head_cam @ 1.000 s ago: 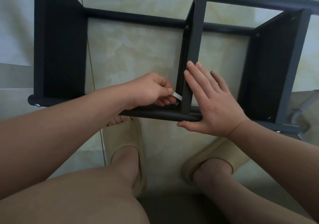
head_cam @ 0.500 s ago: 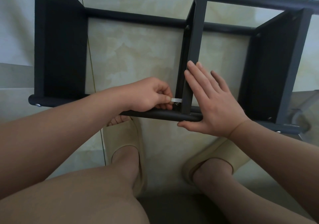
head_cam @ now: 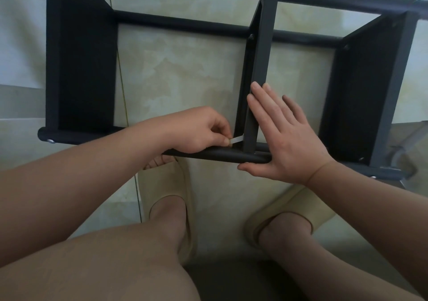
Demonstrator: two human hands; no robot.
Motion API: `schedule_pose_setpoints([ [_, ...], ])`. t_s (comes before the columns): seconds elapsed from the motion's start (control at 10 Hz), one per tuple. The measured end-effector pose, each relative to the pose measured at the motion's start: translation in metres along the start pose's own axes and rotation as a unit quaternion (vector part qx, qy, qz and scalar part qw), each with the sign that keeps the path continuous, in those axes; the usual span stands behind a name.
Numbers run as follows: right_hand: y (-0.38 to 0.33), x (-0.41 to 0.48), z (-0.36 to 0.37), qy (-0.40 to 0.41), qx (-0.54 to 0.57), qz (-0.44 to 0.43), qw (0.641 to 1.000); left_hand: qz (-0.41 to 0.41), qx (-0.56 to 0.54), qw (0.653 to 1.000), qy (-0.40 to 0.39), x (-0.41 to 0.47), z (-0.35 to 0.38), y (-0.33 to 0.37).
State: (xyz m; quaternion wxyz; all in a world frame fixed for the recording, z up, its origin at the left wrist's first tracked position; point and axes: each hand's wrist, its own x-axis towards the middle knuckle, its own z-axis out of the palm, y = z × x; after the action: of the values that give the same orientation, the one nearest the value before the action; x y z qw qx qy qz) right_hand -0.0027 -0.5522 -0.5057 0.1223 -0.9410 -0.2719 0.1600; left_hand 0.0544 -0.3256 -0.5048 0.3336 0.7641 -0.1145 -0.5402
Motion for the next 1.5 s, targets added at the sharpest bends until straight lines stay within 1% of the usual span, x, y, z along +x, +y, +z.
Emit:
schedule_pose_setpoints([
  [0.1,0.000,0.000,0.000,-0.001,-0.001,0.001,1.000,0.009,0.013,0.999,0.044,-0.003,-0.004,-0.003],
  [0.3,0.000,0.000,0.000,0.004,0.005,0.000,1.000,0.070,0.116,0.987,0.086,-0.001,-0.007,0.007],
  [0.4,0.000,0.000,0.000,0.001,0.003,0.000,1.000,0.025,0.013,0.996,0.084,0.003,-0.006,0.014],
  [0.5,0.000,-0.001,0.000,0.005,0.004,-0.001,1.000,-0.081,-0.273,0.958,0.032,0.006,0.003,0.019],
  [0.6,0.000,0.000,0.000,0.006,0.005,-0.001,1.000,-0.097,-0.416,0.904,0.029,0.008,0.009,0.019],
  [0.7,0.000,0.000,0.000,0.005,0.006,0.001,1.000,-0.083,-0.412,0.904,0.082,0.011,0.012,0.017],
  [0.8,0.000,0.000,0.000,0.002,0.006,0.002,1.000,-0.060,-0.360,0.922,0.127,0.013,0.015,0.015],
  [1.0,-0.001,0.000,-0.001,0.005,0.011,0.001,1.000,-0.028,-0.341,0.924,0.170,0.016,0.015,0.013],
  [1.1,-0.001,0.000,-0.001,0.010,0.011,0.001,1.000,-0.024,-0.344,0.923,0.170,0.016,0.015,0.012],
  [1.4,0.000,-0.001,0.001,0.010,0.002,0.000,1.000,-0.037,-0.312,0.939,0.142,0.015,0.017,0.009],
  [1.5,0.000,0.000,0.001,0.010,0.002,0.001,1.000,-0.039,-0.318,0.937,0.136,0.014,0.017,0.011],
])
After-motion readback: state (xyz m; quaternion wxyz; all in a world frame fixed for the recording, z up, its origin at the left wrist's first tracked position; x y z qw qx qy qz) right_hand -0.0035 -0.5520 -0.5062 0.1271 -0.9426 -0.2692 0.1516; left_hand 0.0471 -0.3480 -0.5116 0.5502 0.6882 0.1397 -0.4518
